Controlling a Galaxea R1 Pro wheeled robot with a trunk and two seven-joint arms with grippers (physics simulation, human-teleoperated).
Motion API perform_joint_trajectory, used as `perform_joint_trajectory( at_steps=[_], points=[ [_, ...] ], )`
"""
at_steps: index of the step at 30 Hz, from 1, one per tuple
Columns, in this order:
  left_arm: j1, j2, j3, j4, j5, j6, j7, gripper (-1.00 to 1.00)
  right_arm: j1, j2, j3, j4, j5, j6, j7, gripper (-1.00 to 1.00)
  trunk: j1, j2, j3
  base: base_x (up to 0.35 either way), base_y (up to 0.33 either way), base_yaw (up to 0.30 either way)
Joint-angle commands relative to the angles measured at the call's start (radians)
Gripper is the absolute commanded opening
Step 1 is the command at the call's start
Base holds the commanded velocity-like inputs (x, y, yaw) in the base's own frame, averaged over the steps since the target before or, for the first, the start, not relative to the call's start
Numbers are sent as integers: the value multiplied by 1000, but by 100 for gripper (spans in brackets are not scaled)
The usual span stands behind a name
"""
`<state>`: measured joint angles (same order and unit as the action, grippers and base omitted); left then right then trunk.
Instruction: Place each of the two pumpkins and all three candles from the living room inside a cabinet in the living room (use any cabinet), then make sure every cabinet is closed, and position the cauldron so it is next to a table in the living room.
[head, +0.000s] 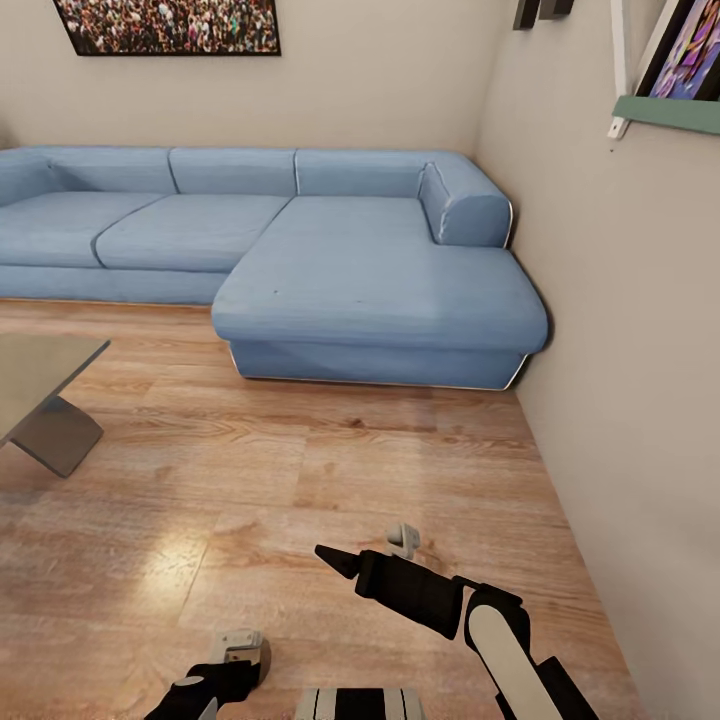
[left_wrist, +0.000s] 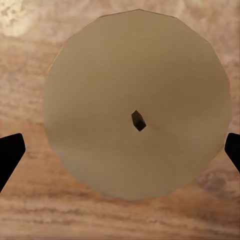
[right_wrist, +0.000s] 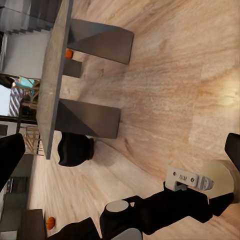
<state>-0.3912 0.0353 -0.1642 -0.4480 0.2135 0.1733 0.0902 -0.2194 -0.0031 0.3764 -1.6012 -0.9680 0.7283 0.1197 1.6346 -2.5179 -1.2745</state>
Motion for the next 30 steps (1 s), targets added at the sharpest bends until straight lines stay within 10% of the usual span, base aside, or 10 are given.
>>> perform_joint_trajectory(
  at_steps=[1,30],
  points=[
    [0,0,0,0,0,0,0,100,0,0,0,0,0,0,0,100,0,0,0,0,0,0],
    [0,-2,-50,0,1,-1,1,100,0,0,1,0,0,0,0,100,4,-2,-31,22,0,0]
  ],
)
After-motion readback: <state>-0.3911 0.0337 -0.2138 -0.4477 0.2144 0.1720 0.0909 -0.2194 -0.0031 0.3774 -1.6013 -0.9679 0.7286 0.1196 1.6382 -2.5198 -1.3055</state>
